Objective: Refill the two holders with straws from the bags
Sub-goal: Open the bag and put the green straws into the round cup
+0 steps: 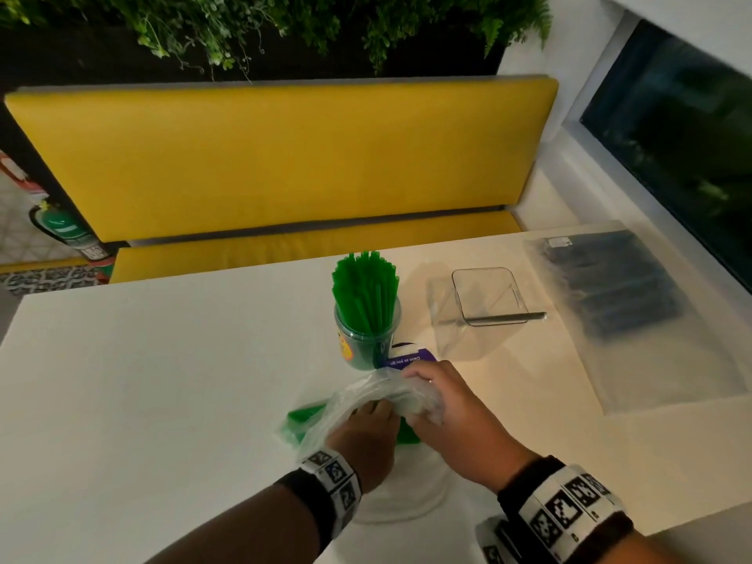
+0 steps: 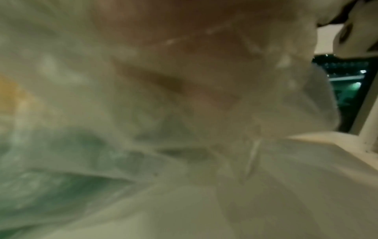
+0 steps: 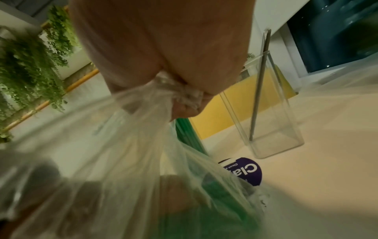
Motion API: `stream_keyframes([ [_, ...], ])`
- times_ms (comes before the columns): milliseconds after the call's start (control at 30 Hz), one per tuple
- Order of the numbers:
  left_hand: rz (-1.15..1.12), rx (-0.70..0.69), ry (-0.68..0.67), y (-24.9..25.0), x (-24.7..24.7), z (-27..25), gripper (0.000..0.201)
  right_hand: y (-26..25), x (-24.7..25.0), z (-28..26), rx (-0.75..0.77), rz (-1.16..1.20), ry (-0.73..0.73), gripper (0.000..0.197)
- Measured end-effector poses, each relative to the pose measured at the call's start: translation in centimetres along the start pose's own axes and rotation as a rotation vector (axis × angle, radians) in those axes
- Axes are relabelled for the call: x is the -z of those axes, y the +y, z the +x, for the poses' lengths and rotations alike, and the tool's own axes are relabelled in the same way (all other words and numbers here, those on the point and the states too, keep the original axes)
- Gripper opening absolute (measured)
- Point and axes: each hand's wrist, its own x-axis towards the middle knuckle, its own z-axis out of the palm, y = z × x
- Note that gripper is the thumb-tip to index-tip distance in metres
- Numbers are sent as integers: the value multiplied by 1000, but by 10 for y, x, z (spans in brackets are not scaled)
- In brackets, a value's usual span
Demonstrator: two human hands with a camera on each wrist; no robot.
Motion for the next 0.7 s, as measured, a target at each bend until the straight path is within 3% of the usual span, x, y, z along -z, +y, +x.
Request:
stream_keyframes([
  [133,61,27,-41,11,7,-3,40,2,5,-8,69,-65,-87,42],
  [200,-83,23,-101,13,2,-2,38,5,5,-12,100,-153,-115,39],
  [300,-180,35,-36,9,2,-1,26,7,6,-15,95,-358,-127,34],
  [400,-199,37,6,6,23,-6,23,12,16,-16,-11,-502,-103,37],
  [500,-207,-70,54,0,47,-12,27,16,25,-14,-29,-517,-102,44],
  [600,-393,-63,-131,0,62,-13,21,15,24,-9,-16,-351,-191,54],
  [700,-519,-87,-253,3,74,-13,13,13,23,-4,-12,-209,-159,57],
])
